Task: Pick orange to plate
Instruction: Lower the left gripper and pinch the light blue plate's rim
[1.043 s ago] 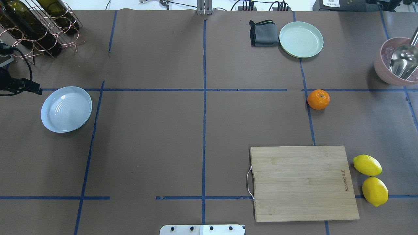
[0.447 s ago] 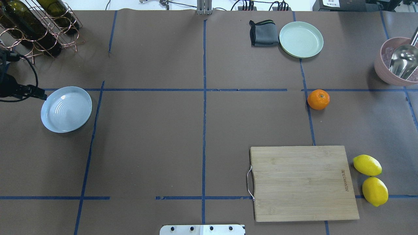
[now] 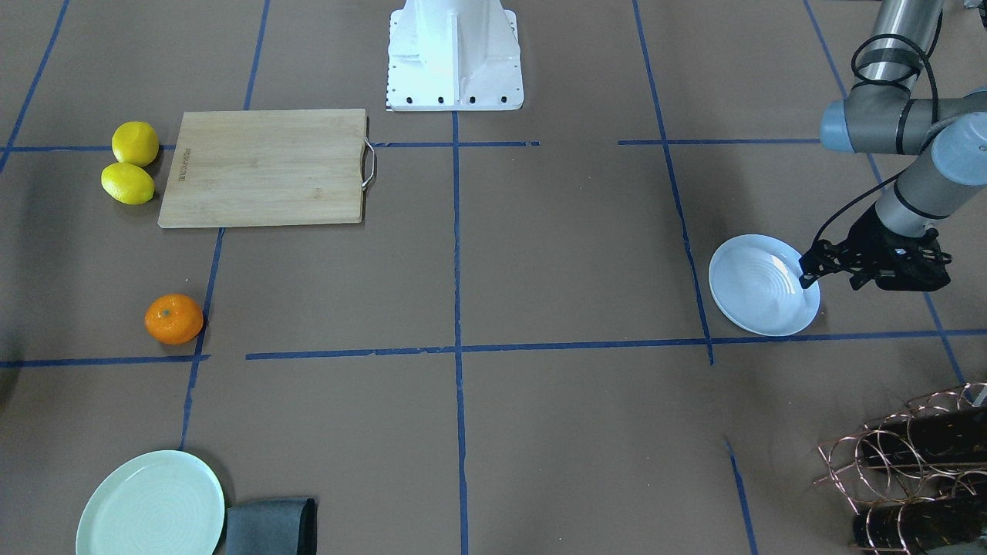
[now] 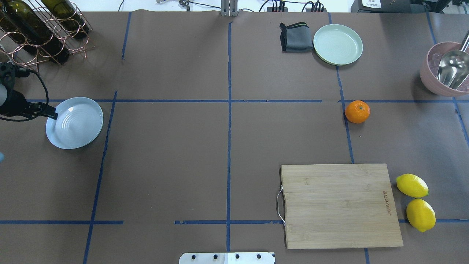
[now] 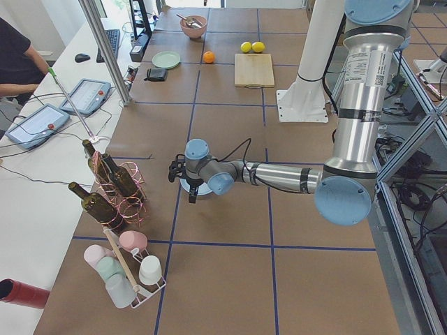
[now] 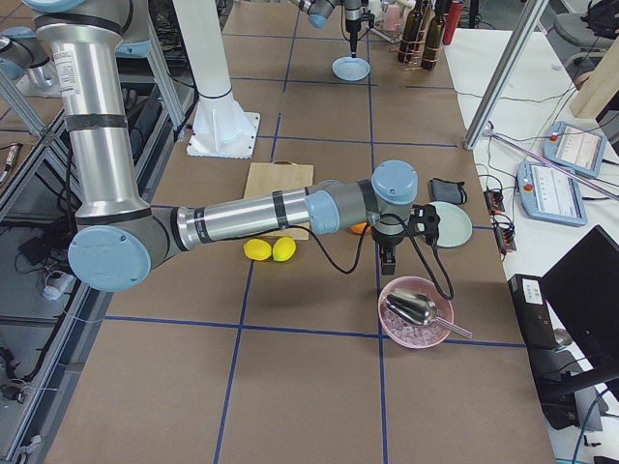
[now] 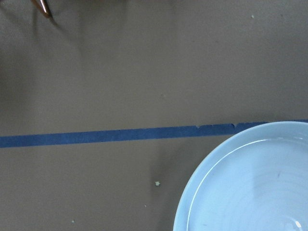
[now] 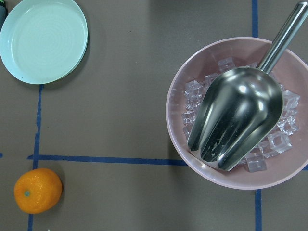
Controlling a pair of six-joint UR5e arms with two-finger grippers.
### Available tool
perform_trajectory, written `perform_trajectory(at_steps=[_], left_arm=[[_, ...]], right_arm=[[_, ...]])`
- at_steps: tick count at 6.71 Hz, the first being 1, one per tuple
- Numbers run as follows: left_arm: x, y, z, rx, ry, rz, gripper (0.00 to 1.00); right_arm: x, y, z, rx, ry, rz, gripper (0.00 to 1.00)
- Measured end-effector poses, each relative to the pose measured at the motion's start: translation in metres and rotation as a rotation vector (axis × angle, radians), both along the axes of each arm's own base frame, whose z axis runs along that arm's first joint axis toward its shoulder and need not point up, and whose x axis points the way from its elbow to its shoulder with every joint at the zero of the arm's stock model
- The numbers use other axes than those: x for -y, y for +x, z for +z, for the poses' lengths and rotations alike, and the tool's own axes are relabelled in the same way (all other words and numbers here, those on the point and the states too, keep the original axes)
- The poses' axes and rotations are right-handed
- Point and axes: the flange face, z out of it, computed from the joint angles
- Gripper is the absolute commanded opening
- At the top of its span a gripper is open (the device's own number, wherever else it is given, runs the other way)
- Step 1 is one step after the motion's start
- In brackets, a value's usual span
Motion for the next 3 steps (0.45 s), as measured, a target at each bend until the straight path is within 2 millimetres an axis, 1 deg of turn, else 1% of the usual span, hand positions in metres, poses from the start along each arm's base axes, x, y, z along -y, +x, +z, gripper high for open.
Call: perform_trajectory(at_steps=[1,2,3], left_arm=[[-0.0022,0.0055,0.0083,-0.007,0.005,-0.013,0.9],[-0.0039,0.0091,0.0115,-0.013,0.007,-0.023,0.84],[-0.0048,0.0105,0.012,-0.016,0.008,-0.027,0.67]], right_arm=[[0.0005,-0.0003,-0.0008,0.0,0.001,0.0,1.0],[0.0012,-0.0004,-0.0021,0.001,0.003,0.0,1.0],[0.0016,-0.0004,-0.0031,0.002,0.003,0.001,1.0]])
